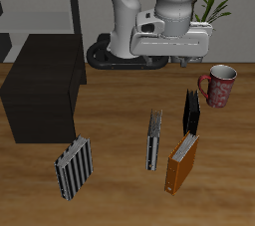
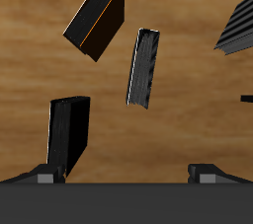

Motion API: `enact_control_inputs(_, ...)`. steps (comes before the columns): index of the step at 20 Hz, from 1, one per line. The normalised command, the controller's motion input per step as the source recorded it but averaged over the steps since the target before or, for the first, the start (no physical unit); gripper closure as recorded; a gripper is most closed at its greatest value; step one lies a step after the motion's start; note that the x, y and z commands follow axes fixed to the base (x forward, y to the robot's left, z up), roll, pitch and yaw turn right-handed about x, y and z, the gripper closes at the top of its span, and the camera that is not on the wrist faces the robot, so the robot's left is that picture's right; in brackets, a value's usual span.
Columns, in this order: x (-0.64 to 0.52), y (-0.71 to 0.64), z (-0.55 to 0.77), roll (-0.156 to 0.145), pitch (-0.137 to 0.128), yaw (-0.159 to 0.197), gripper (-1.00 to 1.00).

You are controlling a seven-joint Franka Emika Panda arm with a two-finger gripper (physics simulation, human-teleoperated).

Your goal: Place the orange book in the top region of the shelf

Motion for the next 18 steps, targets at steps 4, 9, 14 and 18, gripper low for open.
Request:
enact_control_inputs(4, 0.44, 0.20, -0.06, -0.040, -0.032, 0.036, -1.00)
enact_control_inputs(9, 0.44, 0.16, -0.09, -0.043, -0.028, -0.016, -1.00)
enact_control_inputs(14, 0.40, 0.19, -0.11, -0.019, -0.030, -0.027, -1.00)
enact_control_inputs(18, 0.25, 0.09, -0.05, -0.028, -0.047, -0.049, -1.00)
